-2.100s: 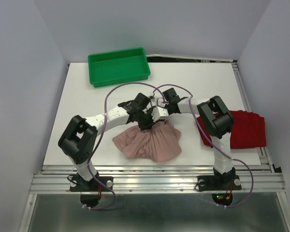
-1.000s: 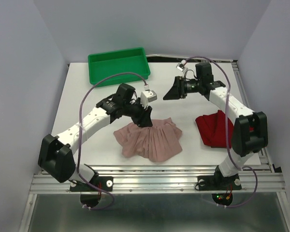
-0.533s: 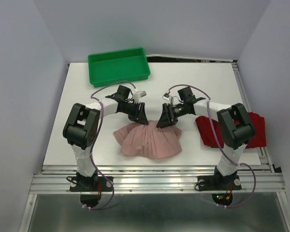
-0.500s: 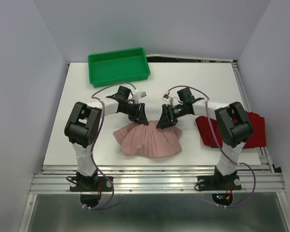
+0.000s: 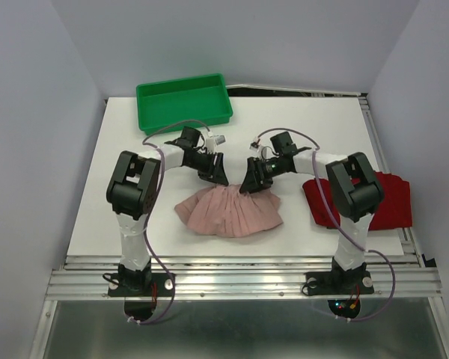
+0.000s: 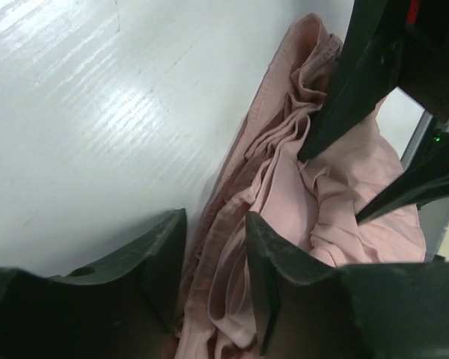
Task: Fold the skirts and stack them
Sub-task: Fold the skirt, then neatly place the folded skirt to the corner
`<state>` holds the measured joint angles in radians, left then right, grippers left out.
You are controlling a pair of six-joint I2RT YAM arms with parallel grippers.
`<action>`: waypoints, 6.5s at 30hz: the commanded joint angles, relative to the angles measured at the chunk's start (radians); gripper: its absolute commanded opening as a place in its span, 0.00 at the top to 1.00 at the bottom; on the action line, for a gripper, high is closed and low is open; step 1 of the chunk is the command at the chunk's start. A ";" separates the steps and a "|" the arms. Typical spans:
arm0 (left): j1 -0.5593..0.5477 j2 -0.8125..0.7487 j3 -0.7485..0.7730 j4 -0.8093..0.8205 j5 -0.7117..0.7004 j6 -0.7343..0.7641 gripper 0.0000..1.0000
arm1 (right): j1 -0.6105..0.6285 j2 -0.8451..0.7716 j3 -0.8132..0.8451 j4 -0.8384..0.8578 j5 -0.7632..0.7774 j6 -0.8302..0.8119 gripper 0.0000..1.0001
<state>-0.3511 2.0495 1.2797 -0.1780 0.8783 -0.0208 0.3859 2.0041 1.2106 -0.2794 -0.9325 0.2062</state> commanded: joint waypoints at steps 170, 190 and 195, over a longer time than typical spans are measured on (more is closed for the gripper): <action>-0.579 0.249 0.543 0.592 -0.252 -0.834 0.43 | -1.050 -0.367 0.035 -0.584 0.701 -0.645 0.89; -0.540 -0.132 0.325 0.604 -0.279 -0.653 0.60 | -1.059 -0.435 0.366 -0.869 0.396 -0.722 0.07; -0.534 -0.112 0.336 0.627 -0.275 -0.720 0.62 | -1.059 -0.462 0.446 -0.955 0.330 -0.768 0.20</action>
<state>-0.8909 1.9438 1.5764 0.3931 0.5838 -0.7136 -0.6682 1.6012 1.5646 -1.1465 -0.5213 -0.5125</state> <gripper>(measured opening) 0.386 0.843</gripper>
